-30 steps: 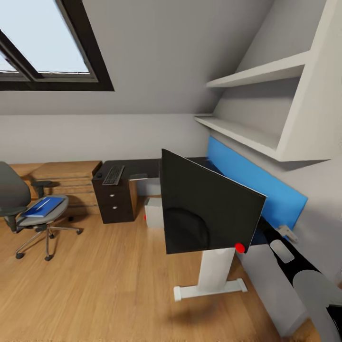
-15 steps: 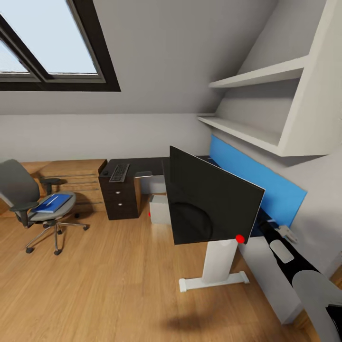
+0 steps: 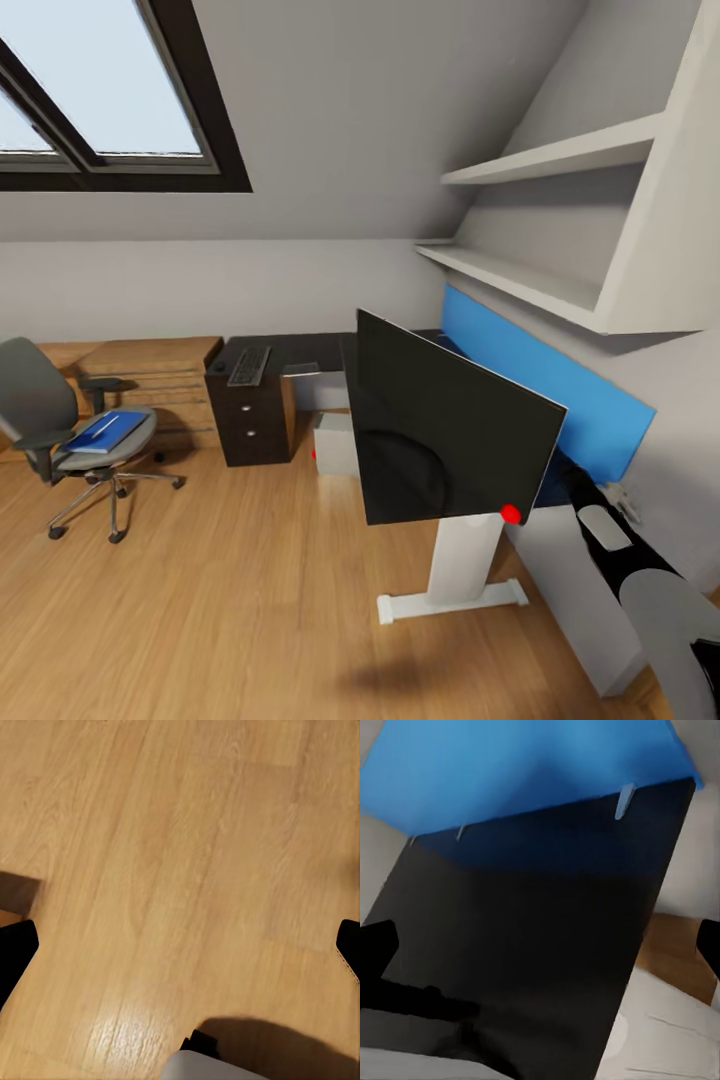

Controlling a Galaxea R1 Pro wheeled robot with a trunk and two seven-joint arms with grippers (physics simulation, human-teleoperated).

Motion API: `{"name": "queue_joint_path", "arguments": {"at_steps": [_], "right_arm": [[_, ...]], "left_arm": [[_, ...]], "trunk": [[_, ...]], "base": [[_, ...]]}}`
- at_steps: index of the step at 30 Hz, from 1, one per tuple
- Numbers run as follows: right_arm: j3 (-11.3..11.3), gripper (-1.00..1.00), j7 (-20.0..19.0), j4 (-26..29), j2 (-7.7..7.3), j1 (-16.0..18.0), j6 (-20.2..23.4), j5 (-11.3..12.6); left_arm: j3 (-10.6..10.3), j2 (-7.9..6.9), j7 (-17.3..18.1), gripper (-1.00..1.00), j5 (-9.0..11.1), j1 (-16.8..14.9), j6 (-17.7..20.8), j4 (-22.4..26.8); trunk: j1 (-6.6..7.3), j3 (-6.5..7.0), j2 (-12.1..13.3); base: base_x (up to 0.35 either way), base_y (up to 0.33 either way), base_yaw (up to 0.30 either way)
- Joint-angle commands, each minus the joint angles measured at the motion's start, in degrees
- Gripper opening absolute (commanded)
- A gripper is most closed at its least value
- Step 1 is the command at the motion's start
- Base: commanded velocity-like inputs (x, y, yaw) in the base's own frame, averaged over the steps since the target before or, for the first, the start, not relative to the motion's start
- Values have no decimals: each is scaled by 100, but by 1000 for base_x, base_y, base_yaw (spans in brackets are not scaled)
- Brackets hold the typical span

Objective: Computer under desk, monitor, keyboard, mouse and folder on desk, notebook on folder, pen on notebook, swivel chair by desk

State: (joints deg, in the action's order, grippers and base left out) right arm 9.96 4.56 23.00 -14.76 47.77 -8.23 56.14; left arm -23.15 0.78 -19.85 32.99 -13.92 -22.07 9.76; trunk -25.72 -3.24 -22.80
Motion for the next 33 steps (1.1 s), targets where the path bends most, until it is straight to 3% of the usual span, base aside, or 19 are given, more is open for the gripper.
{"name": "queue_joint_path", "arguments": {"at_steps": [1,9,19,25,30,33], "right_arm": [[111,100,17,4,-1,4,-9,281],[165,100,5,8,-3,4,244,940],[178,100,-62,49,-92,4,1820,1814],[169,100,-72,71,-113,4,2152,1875],[155,100,-83,73,-104,4,2202,1881],[149,100,-280,74,-95,4,2192,1869]], "left_arm": [[-49,1,-36,100,31,-5,-12,-1],[-49,1,-36,100,32,-5,-8,-1],[-49,1,-36,100,32,-5,-7,-1],[-49,1,-36,100,32,-5,-7,-1],[-49,-1,-36,100,32,-5,-7,-1],[-49,1,-36,100,32,-5,-7,-1]], "trunk": [[-6,-13,-12],[-6,-13,-12],[-6,-13,-12],[-6,-13,-12],[-6,-13,-12],[-6,-13,-12]], "base": [[122,0,0],[37,0,0],[3,0,0],[0,0,0],[0,0,0],[0,0,0]]}}
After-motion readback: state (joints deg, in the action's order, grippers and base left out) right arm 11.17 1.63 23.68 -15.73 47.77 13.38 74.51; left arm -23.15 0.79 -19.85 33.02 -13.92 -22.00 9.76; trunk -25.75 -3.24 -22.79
